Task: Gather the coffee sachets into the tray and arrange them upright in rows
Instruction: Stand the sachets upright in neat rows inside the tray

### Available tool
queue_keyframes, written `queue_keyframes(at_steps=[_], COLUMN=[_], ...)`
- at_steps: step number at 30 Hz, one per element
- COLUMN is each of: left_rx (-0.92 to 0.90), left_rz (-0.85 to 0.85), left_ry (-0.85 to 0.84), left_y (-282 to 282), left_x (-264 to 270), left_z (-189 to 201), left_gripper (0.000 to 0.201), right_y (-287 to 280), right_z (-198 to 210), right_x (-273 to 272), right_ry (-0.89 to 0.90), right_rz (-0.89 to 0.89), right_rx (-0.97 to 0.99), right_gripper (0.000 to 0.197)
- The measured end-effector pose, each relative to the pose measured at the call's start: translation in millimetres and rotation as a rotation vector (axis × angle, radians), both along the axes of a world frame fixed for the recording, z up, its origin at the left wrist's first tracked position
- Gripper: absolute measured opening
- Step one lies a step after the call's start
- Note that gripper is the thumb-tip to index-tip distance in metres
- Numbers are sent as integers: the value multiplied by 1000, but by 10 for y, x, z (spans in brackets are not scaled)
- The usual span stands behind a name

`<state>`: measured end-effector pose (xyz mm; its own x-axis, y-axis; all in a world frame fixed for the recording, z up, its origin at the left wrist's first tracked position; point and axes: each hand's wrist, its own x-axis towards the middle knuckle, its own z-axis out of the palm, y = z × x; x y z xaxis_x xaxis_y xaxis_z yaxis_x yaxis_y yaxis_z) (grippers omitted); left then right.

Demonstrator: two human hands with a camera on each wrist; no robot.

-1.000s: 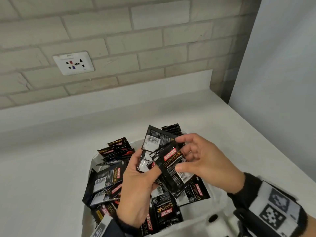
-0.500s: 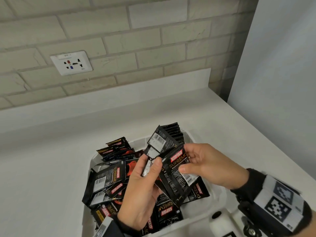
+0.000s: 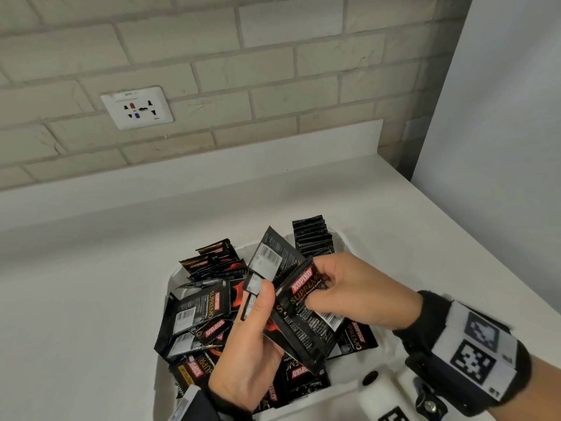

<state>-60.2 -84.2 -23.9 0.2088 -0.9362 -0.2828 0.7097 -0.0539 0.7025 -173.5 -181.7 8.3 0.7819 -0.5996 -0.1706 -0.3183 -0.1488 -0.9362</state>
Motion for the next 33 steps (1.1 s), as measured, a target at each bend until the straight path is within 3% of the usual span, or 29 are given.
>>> queue_keyframes(at_steps=[4,7,12,17,19,24,26,33], left_rx=[-35,3,11,58,111,206,226,279], left_rz=[36,86,70,97,154,234,262,329], left_ry=[46,111,160,127,102,96,89,80], left_y=[6,-6,-5,-44,-63,-66,-55,1], left_x=[29,21,18,1,1,10,40,128], left_z=[30,57,57,54,52,80,76,64], left_gripper=[73,49,39,33,33,36,35,31], right_y=[28,42,12,40,45,43,20,-98], right_z=[-11,-18,-24,-8,-17,-66,-96,-137], right_x=[74,108,132,170,170,196,195,78], right_ry=[-32,-36,-8,-53,-51,-21,-25,-173], right_rz=[-26,-47,-30,-34,-53,-76,-89,-264], right_rx=[-25,-13,33,61,58,38,62,395], right_gripper=[22,21,18,10,23,5,13,11])
